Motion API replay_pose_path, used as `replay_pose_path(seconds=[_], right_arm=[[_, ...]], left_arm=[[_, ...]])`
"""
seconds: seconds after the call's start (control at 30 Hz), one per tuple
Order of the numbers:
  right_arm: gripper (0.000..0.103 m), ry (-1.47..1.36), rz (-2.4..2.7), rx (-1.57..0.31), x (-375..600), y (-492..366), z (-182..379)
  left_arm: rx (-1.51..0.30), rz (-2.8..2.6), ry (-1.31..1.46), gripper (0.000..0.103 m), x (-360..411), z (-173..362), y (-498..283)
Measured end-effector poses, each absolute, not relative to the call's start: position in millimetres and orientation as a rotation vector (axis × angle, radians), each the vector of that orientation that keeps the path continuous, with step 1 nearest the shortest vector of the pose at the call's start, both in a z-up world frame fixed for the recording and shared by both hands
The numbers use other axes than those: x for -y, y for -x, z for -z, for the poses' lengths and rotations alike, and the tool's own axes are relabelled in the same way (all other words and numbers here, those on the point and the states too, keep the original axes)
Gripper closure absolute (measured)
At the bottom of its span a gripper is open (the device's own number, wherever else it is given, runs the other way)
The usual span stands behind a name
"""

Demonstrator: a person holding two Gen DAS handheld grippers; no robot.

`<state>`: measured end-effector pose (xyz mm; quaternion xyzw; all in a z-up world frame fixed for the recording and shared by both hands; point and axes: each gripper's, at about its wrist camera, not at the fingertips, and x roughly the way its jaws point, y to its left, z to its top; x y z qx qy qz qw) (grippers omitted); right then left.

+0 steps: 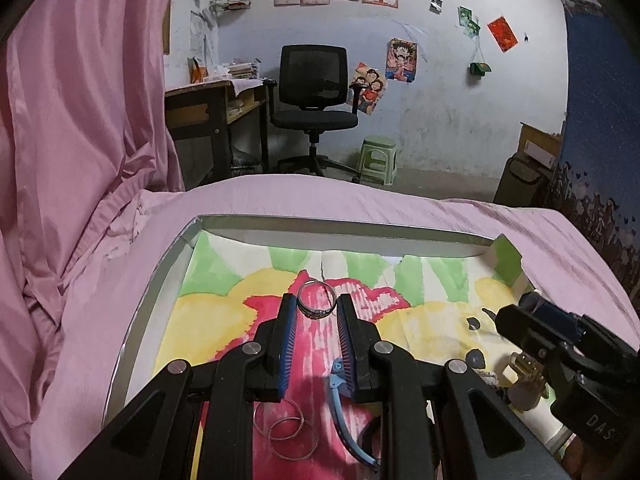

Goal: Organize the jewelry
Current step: 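Lower both tools into the tray and open them to release the rings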

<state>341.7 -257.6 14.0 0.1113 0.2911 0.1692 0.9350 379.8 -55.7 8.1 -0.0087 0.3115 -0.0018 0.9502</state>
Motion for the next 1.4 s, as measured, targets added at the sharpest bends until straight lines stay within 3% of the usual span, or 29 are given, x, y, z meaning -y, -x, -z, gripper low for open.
replay_pose_path(seconds=[0.1, 0.83, 0.9, 1.03, 1.4], right_arm=[[0.055, -0.236, -0.36, -0.618, 255.4, -343.3, -10.9], [0.055, -0.365, -0.437, -0.43, 258.1, -324.6, -31.7], [0.055, -0.354, -0.435, -0.423, 257.0, -325.7, -41.6], [0.055, -0.318, -0.432, -0.402, 250.5, -329.9, -64.9], [0.055, -0.258, -0.452, -0.299, 229.1, -335.7, -120.0]], left_arm=[[-0.637, -0.004, 0.033, 0.083, 51.5, -6.5, -379.3], [-0.625, -0.01, 0.05, 0.083, 43.0, -8.4, -370.4], [-0.63, -0.006, 0.055, 0.08, 42.7, -8.8, -369.7], [-0.608, -0.001, 0.065, 0.056, 39.4, -13.2, -365.8], [-0.585, -0.011, 0.083, 0.056, 24.9, -21.8, -364.2]])
